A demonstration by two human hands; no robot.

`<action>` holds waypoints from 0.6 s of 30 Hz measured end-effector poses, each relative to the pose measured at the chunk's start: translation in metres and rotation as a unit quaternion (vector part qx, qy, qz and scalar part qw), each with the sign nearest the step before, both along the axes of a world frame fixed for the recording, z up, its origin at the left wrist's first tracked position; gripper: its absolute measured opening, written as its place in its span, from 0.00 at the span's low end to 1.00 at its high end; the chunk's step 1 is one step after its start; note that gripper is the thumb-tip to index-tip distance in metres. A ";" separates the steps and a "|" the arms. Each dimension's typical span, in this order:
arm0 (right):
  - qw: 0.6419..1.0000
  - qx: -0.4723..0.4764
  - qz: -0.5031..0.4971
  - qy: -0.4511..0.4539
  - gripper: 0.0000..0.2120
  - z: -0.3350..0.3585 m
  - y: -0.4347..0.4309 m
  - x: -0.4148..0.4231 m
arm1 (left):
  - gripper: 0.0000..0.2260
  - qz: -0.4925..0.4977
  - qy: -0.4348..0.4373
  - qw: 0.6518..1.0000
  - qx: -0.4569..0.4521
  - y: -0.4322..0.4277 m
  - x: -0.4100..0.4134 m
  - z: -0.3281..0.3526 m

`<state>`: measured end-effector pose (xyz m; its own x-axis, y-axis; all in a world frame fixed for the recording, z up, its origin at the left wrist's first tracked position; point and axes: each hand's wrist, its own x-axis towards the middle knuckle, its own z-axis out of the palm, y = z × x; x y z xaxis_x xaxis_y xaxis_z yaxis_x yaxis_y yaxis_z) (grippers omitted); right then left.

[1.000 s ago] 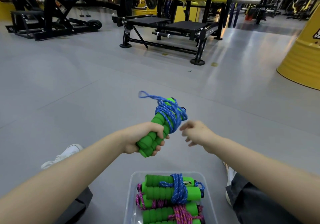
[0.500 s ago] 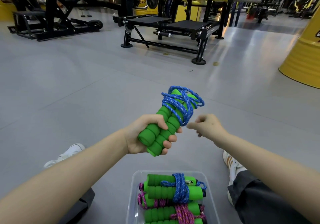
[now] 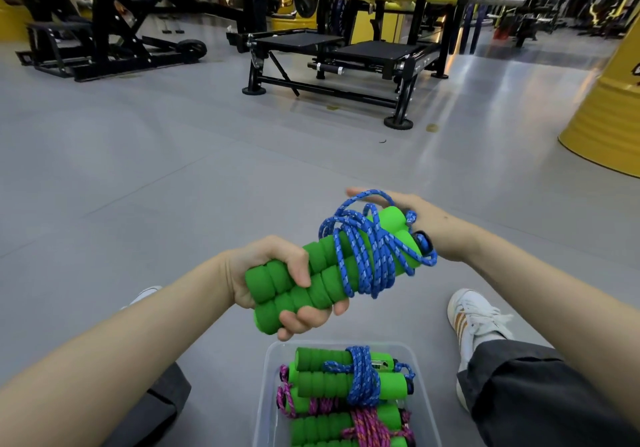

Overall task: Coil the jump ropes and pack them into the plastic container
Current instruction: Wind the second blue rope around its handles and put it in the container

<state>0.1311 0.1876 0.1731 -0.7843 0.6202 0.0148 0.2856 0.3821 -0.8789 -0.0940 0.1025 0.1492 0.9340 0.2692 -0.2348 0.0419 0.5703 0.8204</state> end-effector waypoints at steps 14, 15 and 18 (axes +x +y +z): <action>0.959 -0.246 -0.138 0.020 0.10 -0.055 -0.038 -0.055 | 0.15 0.191 -0.127 0.973 -0.029 0.009 0.012 0.021; 0.956 -0.248 -0.151 0.042 0.11 -0.059 -0.041 -0.060 | 0.16 0.260 -0.114 0.958 -0.029 0.011 0.008 0.020; 0.931 -0.257 -0.201 0.163 0.12 -0.055 -0.047 -0.060 | 0.22 0.397 -0.060 0.915 -0.021 0.014 -0.010 0.014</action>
